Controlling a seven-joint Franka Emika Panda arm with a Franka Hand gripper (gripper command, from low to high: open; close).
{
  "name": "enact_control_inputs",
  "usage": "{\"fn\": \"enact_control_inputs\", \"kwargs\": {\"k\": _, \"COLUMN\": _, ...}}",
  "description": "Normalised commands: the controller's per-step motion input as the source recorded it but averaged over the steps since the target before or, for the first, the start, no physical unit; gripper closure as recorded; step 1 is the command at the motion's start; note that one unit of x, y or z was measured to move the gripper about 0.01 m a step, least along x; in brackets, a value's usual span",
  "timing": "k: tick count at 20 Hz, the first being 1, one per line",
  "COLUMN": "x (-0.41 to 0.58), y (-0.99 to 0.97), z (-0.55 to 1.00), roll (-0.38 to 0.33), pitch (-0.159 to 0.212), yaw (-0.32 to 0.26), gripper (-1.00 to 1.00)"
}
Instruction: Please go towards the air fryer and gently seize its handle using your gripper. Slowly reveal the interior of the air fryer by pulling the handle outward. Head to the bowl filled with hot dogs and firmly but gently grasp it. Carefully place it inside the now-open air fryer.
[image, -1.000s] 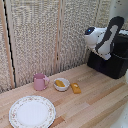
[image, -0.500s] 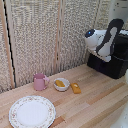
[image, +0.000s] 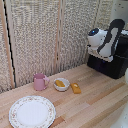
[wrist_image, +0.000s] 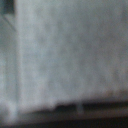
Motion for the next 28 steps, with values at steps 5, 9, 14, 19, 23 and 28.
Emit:
{"fn": "enact_control_inputs", "kwargs": {"k": 5, "x": 0.025, "y": 0.67, "z": 0.59, "roll": 0.191, "pitch": 0.041, "yaw": 0.039, "gripper": 1.0}}
{"fn": "enact_control_inputs", "kwargs": {"k": 9, "x": 0.019, "y": 0.67, "z": 0.62, "roll": 0.179, "pitch": 0.053, "yaw": 0.043, "gripper": 1.0}}
{"fn": "enact_control_inputs", "kwargs": {"k": 14, "x": 0.111, "y": 0.58, "z": 0.83, "roll": 0.087, "pitch": 0.111, "yaw": 0.098, "gripper": 1.0}}
{"fn": "enact_control_inputs", "kwargs": {"k": 19, "x": 0.117, "y": 0.62, "z": 0.84, "roll": 0.082, "pitch": 0.112, "yaw": 0.087, "gripper": 1.0}}
{"fn": "enact_control_inputs", "kwargs": {"k": 23, "x": 0.242, "y": 0.54, "z": 0.94, "roll": 0.049, "pitch": 0.116, "yaw": 0.1, "gripper": 1.0}}
{"fn": "enact_control_inputs", "kwargs": {"k": 28, "x": 0.366, "y": 0.41, "z": 1.0, "roll": 0.0, "pitch": 0.082, "yaw": 0.102, "gripper": 1.0}}
